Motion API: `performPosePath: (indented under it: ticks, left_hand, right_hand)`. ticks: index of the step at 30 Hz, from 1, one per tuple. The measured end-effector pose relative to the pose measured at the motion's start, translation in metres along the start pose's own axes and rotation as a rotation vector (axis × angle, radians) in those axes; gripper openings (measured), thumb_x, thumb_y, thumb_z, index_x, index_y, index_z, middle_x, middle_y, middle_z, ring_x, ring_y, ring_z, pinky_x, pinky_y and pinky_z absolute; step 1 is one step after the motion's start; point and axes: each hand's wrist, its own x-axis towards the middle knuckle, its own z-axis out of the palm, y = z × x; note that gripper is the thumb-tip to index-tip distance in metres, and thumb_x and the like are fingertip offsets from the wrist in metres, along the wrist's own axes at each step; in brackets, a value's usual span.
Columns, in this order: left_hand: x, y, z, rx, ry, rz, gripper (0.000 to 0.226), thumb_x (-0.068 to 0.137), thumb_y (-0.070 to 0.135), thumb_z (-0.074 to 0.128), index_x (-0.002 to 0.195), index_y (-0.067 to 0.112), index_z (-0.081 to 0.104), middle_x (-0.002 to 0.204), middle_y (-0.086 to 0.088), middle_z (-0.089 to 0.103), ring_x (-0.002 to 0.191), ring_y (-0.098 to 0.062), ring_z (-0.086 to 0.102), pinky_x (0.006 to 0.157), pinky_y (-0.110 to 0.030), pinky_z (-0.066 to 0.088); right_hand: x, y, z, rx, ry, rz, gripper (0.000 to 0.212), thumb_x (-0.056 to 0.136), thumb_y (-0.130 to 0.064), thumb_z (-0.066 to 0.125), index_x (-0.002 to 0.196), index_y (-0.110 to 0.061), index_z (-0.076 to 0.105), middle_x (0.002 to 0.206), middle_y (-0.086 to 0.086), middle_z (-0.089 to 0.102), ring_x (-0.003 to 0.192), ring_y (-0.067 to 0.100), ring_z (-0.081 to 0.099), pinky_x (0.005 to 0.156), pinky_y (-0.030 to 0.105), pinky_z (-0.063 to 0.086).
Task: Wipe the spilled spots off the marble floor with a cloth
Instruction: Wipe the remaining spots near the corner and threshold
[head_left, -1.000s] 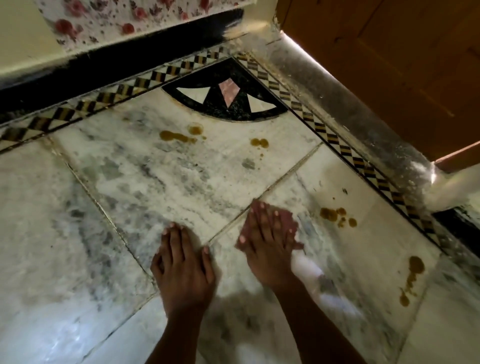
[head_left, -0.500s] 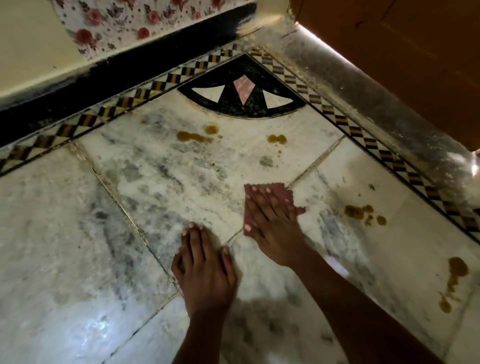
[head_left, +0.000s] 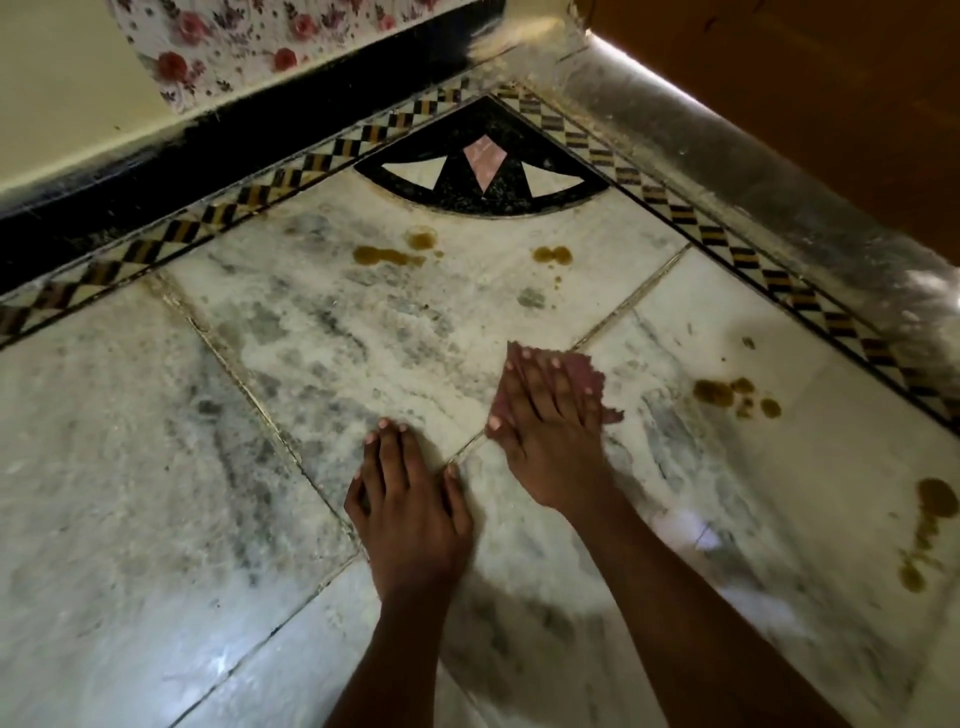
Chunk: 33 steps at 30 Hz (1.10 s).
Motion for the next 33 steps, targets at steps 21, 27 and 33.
performPosePath:
  ticks: [21, 27, 33]
  left_hand:
    - [0.110, -0.109, -0.031, 0.037, 0.128, -0.163, 0.067, 0.098, 0.045, 0.038, 0.152, 0.007, 0.053, 0.165, -0.016, 0.044, 0.152, -0.037, 0.041, 0.120, -0.057, 0.030]
    - [0.112, -0.110, -0.029, 0.029, 0.138, -0.181, 0.065, 0.097, 0.044, 0.040, 0.150, 0.009, 0.053, 0.164, -0.015, 0.045, 0.150, -0.037, 0.043, 0.118, -0.057, 0.031]
    - [0.114, -0.111, -0.030, 0.047, 0.094, -0.189, 0.062, 0.099, 0.043, 0.041, 0.152, 0.012, 0.049, 0.167, -0.010, 0.040, 0.153, -0.034, 0.038, 0.119, -0.056, 0.028]
  right_hand:
    - [0.079, -0.063, -0.011, 0.224, -0.188, 0.517, 0.071, 0.106, -0.065, 0.018, 0.164, -0.045, -0.018, 0.161, -0.012, -0.045, 0.158, 0.026, -0.034, 0.125, 0.064, -0.015]
    - [0.082, -0.047, 0.013, 0.055, 0.130, -0.036, 0.063, 0.106, -0.063, 0.036, 0.164, -0.040, 0.032, 0.176, -0.013, 0.018, 0.164, 0.024, 0.015, 0.127, 0.063, 0.015]
    - [0.099, -0.050, 0.014, 0.044, 0.125, 0.212, 0.069, 0.103, -0.068, 0.029, 0.167, -0.045, 0.016, 0.178, -0.011, 0.004, 0.166, 0.026, 0.003, 0.129, 0.063, 0.006]
